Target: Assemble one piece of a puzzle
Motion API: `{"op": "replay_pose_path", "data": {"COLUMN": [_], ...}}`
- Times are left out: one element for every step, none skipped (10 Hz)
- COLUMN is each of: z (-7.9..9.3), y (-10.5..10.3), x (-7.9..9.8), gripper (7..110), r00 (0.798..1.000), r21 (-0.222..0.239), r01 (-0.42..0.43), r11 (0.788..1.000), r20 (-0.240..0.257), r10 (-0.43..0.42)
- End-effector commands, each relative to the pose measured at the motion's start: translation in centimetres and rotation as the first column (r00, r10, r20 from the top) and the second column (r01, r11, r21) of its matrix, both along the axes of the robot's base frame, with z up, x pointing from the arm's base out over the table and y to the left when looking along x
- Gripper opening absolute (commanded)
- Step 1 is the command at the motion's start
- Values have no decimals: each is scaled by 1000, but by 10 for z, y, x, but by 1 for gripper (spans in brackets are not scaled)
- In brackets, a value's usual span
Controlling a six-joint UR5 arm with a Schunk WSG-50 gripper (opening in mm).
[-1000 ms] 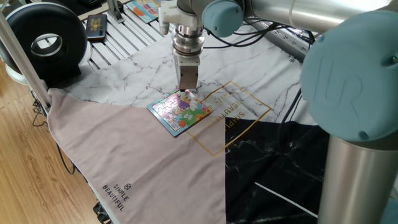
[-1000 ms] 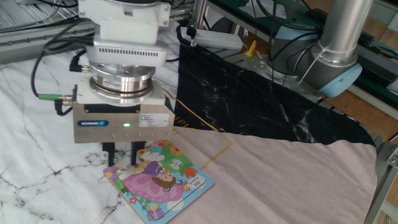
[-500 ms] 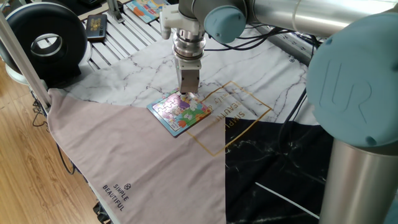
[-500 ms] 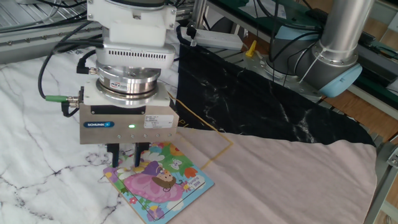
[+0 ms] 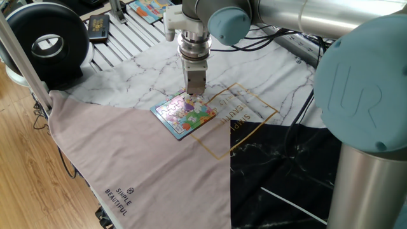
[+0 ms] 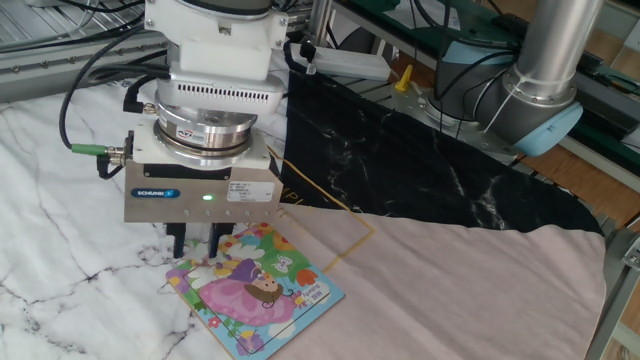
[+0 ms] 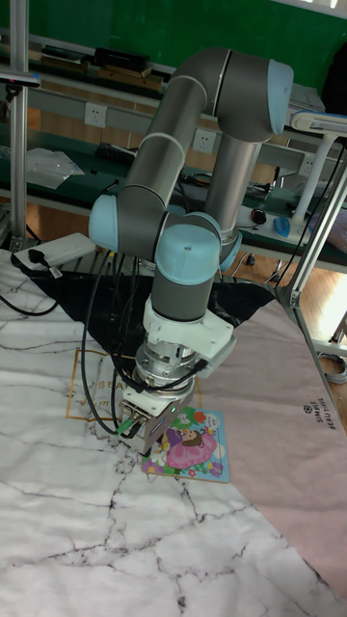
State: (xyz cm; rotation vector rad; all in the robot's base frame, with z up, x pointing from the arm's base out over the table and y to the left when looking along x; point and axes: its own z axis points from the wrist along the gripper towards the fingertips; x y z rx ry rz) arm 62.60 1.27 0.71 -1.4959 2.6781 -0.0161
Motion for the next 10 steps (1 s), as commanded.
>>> {"op": "replay_pose_path", "data": {"z": [1,1,1,1,1,1,1,1,1,1], "y": [-2,-3,-3,-6,-9,-13,-14,-16,-16,-18], "x": [0,0,0,0,-1,-1,-2,-4,-5,-6], "gripper": [22,22,22,22,22,22,7,7,7,7], "r00": [1000,1000,1000,1000,1000,1000,1000,1000,1000,999], "r21": [-3,-6,-5,-19,-30,-45,-50,-60,-61,-66], "r01": [3,3,6,12,12,11,3,-6,-19,-31], "r11": [1000,1000,1000,1000,999,999,999,998,998,997], "r20": [-1,1,-2,-2,-5,-5,-10,-16,-23,-25], "r10": [-3,-3,-6,-12,-12,-11,-3,5,17,29]}}
